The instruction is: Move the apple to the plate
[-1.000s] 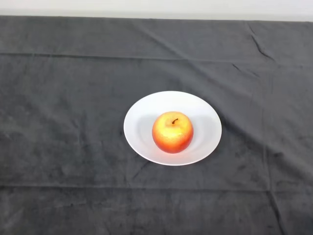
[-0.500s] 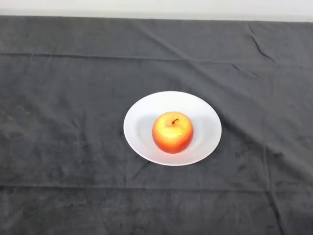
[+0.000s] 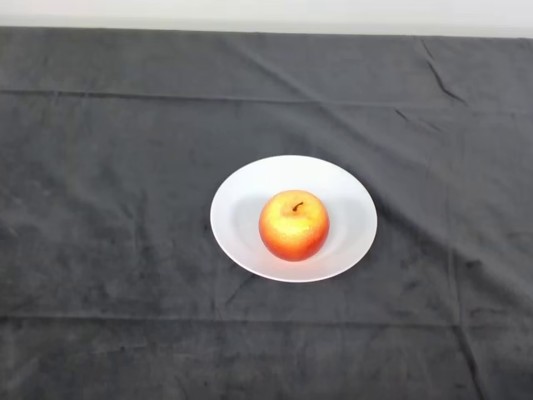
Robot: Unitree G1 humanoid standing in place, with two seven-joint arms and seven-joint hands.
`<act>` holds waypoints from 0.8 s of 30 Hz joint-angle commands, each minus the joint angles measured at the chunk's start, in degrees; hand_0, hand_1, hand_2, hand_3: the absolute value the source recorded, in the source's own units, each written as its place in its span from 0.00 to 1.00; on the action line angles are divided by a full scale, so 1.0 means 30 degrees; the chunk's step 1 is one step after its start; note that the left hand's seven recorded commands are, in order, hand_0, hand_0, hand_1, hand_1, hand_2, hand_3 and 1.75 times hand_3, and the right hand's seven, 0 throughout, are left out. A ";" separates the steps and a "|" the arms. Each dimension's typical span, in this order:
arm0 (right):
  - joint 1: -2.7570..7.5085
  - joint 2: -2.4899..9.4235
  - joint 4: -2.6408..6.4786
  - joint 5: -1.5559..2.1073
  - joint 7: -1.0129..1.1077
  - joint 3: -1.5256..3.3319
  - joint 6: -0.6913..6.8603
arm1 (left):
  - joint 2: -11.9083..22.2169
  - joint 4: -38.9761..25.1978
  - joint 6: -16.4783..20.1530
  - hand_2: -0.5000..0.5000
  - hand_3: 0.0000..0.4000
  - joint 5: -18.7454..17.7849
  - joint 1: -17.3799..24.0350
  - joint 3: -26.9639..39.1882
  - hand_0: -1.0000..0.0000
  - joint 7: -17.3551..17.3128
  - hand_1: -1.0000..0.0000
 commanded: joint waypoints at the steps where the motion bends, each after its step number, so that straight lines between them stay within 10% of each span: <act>1: 0.1427 0.0414 0.0992 -0.0558 0.0115 0.0413 0.0047 | -0.0173 0.1049 -0.0440 0.50 0.00 0.0177 -0.0742 0.0669 1.00 -0.0151 1.00; 24: 0.1417 0.0413 0.1016 -0.0559 0.0107 0.0420 0.0030 | -0.0208 0.1440 -0.0445 0.50 0.00 0.0345 -0.1053 0.0793 1.00 -0.0303 1.00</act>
